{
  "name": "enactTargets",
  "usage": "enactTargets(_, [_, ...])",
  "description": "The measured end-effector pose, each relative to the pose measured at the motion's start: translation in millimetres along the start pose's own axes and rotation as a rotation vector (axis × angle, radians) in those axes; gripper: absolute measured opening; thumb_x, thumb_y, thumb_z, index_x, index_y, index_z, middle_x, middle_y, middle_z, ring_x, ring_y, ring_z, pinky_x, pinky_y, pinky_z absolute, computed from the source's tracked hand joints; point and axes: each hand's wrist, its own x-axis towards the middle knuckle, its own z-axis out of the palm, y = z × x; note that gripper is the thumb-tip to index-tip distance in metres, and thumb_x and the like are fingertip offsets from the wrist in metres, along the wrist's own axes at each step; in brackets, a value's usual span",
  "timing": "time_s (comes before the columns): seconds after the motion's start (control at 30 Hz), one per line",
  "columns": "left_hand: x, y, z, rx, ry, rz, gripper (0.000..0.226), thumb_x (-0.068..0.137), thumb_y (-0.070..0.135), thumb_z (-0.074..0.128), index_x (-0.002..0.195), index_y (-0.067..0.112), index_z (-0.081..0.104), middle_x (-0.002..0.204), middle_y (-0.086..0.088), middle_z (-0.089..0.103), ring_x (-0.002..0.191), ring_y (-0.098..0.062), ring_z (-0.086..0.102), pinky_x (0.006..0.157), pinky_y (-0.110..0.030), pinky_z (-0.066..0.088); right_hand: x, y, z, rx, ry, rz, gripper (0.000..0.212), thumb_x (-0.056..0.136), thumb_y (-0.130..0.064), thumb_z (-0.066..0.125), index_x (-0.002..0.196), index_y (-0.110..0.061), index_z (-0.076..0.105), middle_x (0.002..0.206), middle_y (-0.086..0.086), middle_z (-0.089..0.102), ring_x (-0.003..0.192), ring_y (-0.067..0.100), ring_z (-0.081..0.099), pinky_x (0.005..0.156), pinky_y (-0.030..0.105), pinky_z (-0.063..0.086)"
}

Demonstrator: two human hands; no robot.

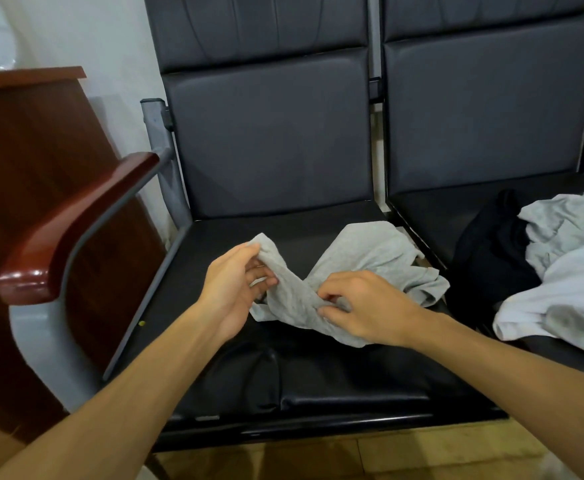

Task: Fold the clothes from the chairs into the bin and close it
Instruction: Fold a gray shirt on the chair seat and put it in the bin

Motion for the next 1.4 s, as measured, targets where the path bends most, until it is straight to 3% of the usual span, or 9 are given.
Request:
enactTargets(0.1, [0, 4, -5, -0.050, -0.054, 0.024, 0.014, 0.096, 0.019, 0.057, 0.088, 0.012, 0.065, 0.081, -0.004, 0.066, 0.080, -0.016, 0.065, 0.072, -0.027, 0.055, -1, -6, -3, 0.031, 0.173, 0.007, 0.016, 0.088, -0.030, 0.055, 0.081, -0.019, 0.064, 0.069, -0.009, 0.062, 0.062, 0.010, 0.055, 0.061, 0.038, 0.050])
enactTargets(0.3, [6, 8, -13, -0.209, -0.004, 0.056, 0.013, 0.097, 0.017, 0.056, 0.098, 0.009, 0.066, 0.094, -0.009, 0.072, 0.085, -0.016, 0.071, 0.071, -0.024, 0.058, 1, -19, -21, 0.120, 0.389, 0.061, 0.012, 0.090, -0.029, 0.054, 0.092, -0.019, 0.061, 0.061, -0.012, 0.052, 0.056, 0.010, 0.052, 0.053, 0.030, 0.045])
enactTargets(0.47, [10, 7, -15, -0.277, 0.183, 0.065, 0.012, 0.096, 0.011, 0.057, 0.103, 0.004, 0.064, 0.090, -0.009, 0.070, 0.078, -0.015, 0.070, 0.063, -0.022, 0.057, -3, -14, -23, -0.102, 0.176, 0.119, 0.022, 0.088, -0.041, 0.063, 0.079, -0.020, 0.063, 0.048, -0.016, 0.035, 0.052, 0.009, 0.041, 0.057, 0.024, 0.032])
enactTargets(0.63, [15, 4, -25, -0.060, 0.486, 0.118, 0.010, 0.097, 0.007, 0.055, 0.102, 0.005, 0.063, 0.087, -0.009, 0.067, 0.075, -0.015, 0.069, 0.058, -0.022, 0.058, -5, -7, -29, -0.239, 0.029, 0.136, 0.053, 0.085, -0.057, 0.058, 0.050, -0.028, 0.031, 0.046, -0.012, 0.030, 0.064, 0.019, 0.044, 0.069, 0.033, 0.040])
enactTargets(0.8, [31, -6, -44, 0.068, 0.668, 0.074, 0.020, 0.097, 0.006, 0.053, 0.114, 0.007, 0.064, 0.110, -0.011, 0.064, 0.090, -0.021, 0.066, 0.065, -0.028, 0.058, -9, -10, -29, -0.185, -0.193, 0.020, 0.017, 0.090, -0.038, 0.058, 0.090, -0.024, 0.067, 0.079, -0.008, 0.067, 0.092, 0.015, 0.057, 0.107, 0.027, 0.029])
enactTargets(0.93, [24, -11, -43, 0.610, 0.534, 0.102, 0.050, 0.092, 0.004, 0.054, 0.139, 0.012, 0.040, 0.142, -0.010, 0.034, 0.113, -0.025, 0.049, 0.094, -0.033, 0.044, -6, -12, -25, -0.228, 0.157, -0.159, 0.016, 0.077, -0.020, 0.058, 0.084, -0.017, 0.071, 0.080, -0.007, 0.068, 0.080, 0.012, 0.061, 0.089, 0.027, 0.040])
enactTargets(1.03, [10, -9, -26, 0.942, 0.218, 0.329, 0.043, 0.087, 0.006, 0.057, 0.126, 0.025, 0.056, 0.135, -0.003, 0.040, 0.122, -0.020, 0.045, 0.104, -0.034, 0.039, -2, -10, -24, -0.289, 0.309, -0.181, 0.018, 0.078, -0.020, 0.054, 0.082, -0.018, 0.071, 0.077, -0.006, 0.063, 0.079, 0.014, 0.058, 0.096, 0.030, 0.036])
enactTargets(1.2, [-20, -6, 10, 0.738, -0.361, 0.182, 0.015, 0.094, 0.026, 0.058, 0.100, 0.023, 0.071, 0.100, 0.008, 0.070, 0.092, 0.000, 0.064, 0.078, -0.015, 0.046, 4, -6, -22, -0.376, 0.446, -0.126, 0.008, 0.074, -0.020, 0.068, 0.082, -0.021, 0.072, 0.076, -0.004, 0.057, 0.080, 0.017, 0.057, 0.102, 0.039, 0.032])
enactTargets(1.4, [-13, -22, 9, 0.892, -0.359, 0.319, 0.011, 0.091, 0.030, 0.065, 0.085, 0.020, 0.067, 0.080, 0.002, 0.069, 0.080, -0.016, 0.066, 0.080, -0.038, 0.054, 4, -8, -26, -0.135, 0.350, -0.006, 0.024, 0.079, -0.029, 0.053, 0.087, -0.017, 0.072, 0.083, 0.001, 0.060, 0.075, 0.022, 0.061, 0.063, 0.041, 0.052])
